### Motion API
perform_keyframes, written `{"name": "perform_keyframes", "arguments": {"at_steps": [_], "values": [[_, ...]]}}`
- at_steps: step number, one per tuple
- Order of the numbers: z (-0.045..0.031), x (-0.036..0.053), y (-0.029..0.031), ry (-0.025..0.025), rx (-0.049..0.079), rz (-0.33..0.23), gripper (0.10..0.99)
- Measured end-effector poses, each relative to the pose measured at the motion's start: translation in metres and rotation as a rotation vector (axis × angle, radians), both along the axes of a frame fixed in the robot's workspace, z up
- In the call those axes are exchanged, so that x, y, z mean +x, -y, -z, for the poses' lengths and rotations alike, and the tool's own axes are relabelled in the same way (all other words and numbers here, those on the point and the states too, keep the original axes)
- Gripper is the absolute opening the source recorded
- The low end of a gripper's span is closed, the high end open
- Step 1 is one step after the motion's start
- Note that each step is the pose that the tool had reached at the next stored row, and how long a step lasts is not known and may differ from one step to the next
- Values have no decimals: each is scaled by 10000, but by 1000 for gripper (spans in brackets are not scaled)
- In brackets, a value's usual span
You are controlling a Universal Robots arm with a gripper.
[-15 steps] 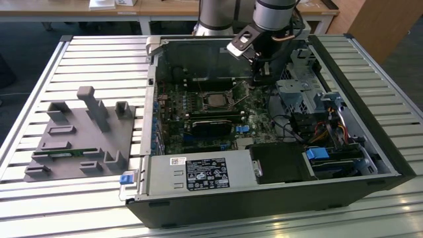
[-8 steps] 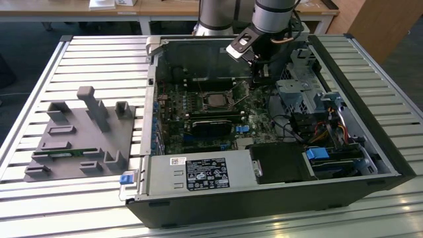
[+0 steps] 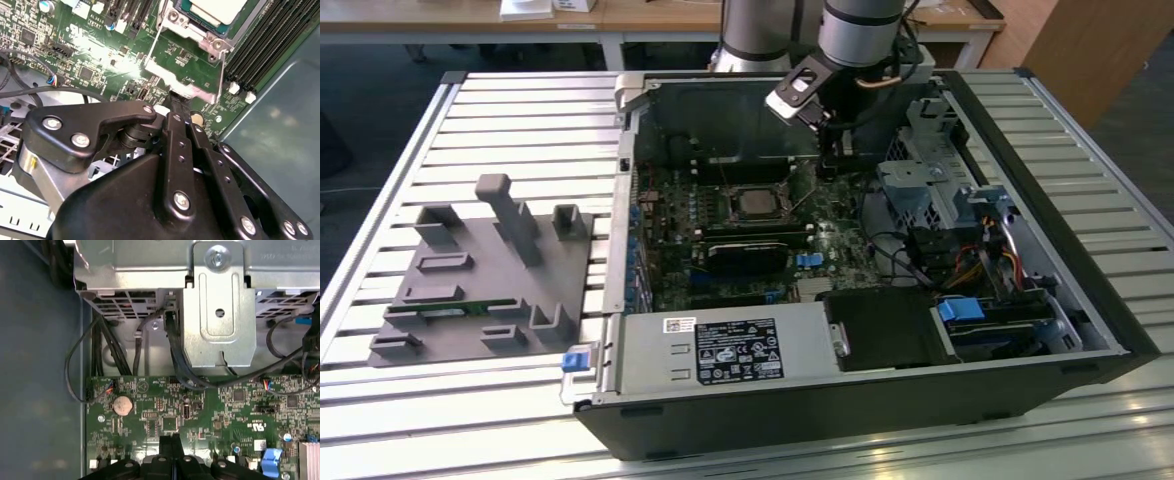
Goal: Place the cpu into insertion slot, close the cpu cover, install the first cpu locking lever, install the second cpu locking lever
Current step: 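Close the cpu cover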
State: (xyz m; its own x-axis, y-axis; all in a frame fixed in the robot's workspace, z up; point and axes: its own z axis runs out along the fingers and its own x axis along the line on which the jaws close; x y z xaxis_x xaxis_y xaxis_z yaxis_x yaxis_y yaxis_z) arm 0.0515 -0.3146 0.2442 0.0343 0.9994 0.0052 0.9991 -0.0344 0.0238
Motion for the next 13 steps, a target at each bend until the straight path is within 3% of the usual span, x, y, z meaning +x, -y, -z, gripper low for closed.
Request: {"name": "perform_keyframes", "arguments": {"at_steps": [13], "values": [[1,-40,-1,0,0,-1,122]]}}
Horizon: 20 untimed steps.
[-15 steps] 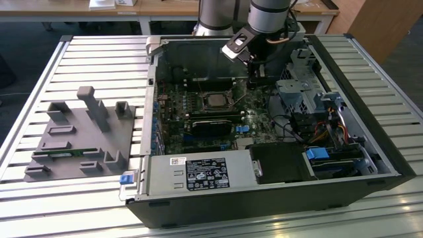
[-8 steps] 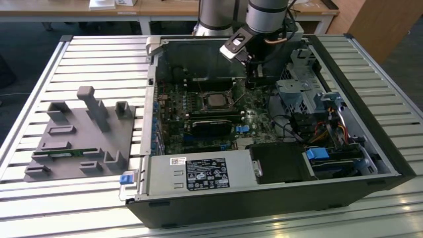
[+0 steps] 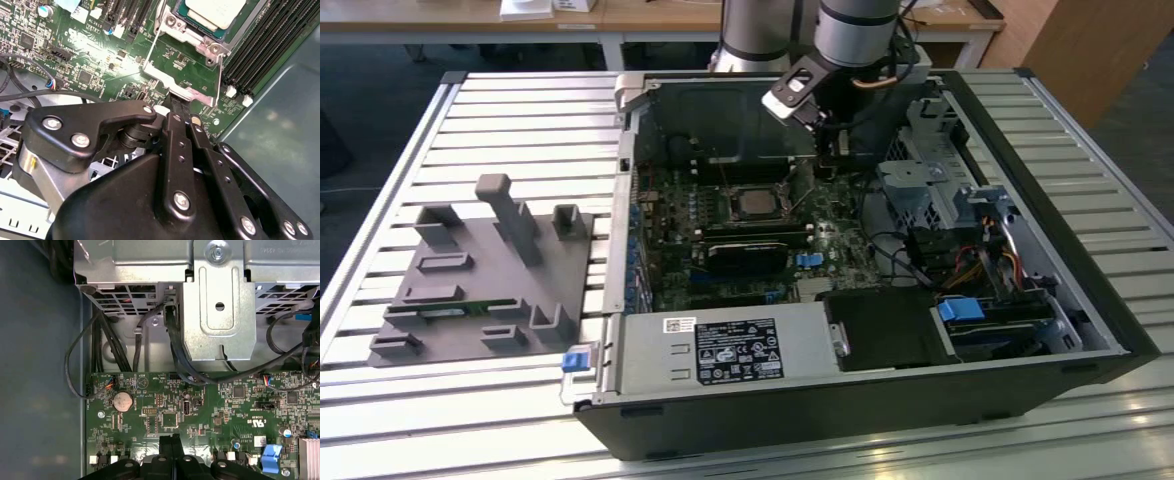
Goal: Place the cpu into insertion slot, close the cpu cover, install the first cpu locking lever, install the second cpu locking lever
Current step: 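Close the cpu cover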
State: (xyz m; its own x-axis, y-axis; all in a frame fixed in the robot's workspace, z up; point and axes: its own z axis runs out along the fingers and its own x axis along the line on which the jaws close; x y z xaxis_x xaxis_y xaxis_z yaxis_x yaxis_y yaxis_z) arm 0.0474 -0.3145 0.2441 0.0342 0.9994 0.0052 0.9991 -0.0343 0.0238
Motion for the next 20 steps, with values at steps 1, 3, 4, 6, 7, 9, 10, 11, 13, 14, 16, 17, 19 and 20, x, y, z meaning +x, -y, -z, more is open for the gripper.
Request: {"name": "perform_keyframes", "arguments": {"at_steps": [1,3,4,6,7,9,10,11,13,14,16,17,19,20], "values": [[0,-4,0,0,-1,1,122],[0,-21,0,-1,-1,1,122],[0,-32,0,-1,-1,1,122],[0,-57,0,0,0,0,122],[0,-69,0,0,-1,1,122],[0,-91,0,0,0,0,122],[0,-100,0,0,0,0,122],[1,-111,0,0,0,0,122],[2,-149,-1,0,0,0,122],[3,-179,0,0,1,-1,122],[5,-233,0,1,1,1,122],[7,-260,0,0,1,0,122],[9,-323,0,0,0,0,122],[11,-352,0,0,1,0,122]]}}
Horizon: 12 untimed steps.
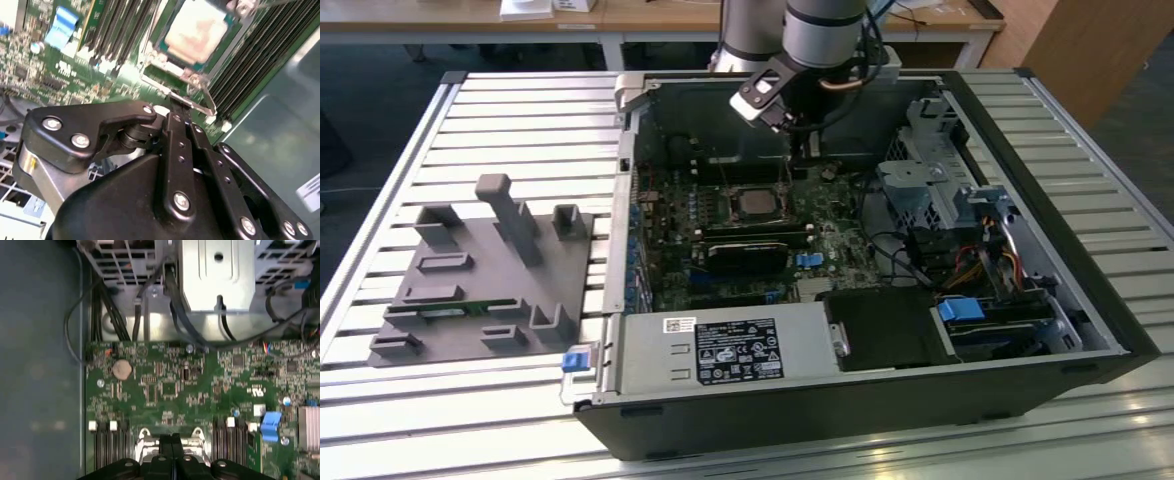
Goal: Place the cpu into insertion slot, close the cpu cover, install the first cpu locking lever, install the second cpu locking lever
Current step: 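Close the cpu cover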
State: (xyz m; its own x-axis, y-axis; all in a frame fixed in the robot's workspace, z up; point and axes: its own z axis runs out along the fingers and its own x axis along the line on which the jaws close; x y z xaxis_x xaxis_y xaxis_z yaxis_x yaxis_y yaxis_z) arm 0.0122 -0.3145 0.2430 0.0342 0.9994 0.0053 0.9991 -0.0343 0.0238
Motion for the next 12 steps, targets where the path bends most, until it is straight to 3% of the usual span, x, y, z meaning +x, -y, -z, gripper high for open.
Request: {"name": "perform_keyframes", "arguments": {"at_steps": [12], "values": [[27,-84,20,-1,-1,1,122]]}}
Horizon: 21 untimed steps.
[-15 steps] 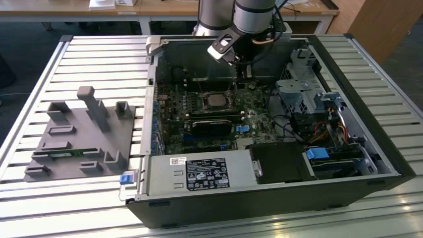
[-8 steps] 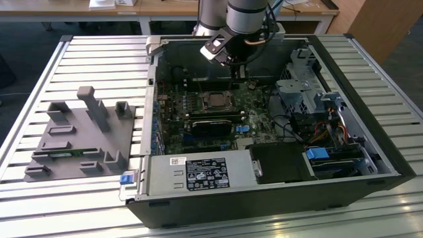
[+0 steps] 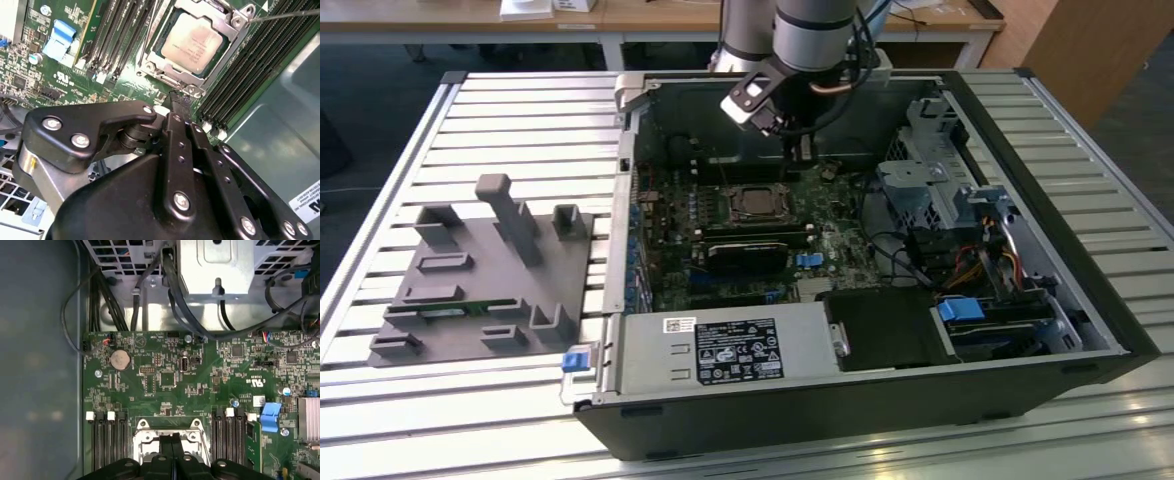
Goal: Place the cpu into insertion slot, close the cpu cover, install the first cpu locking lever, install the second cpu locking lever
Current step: 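Close the cpu cover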
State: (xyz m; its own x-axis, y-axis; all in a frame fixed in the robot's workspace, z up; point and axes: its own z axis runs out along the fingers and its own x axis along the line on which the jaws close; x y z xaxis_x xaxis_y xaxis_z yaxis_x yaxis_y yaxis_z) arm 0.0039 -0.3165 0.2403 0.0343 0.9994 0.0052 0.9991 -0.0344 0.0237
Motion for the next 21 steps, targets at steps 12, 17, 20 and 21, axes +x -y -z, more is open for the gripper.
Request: {"name": "perform_keyframes", "arguments": {"at_steps": [12,17,20,21], "values": [[19,-126,18,1,1,-1,122],[19,-228,18,0,0,0,122],[19,-263,18,1,1,-1,122],[19,-275,18,1,1,-1,122]]}}
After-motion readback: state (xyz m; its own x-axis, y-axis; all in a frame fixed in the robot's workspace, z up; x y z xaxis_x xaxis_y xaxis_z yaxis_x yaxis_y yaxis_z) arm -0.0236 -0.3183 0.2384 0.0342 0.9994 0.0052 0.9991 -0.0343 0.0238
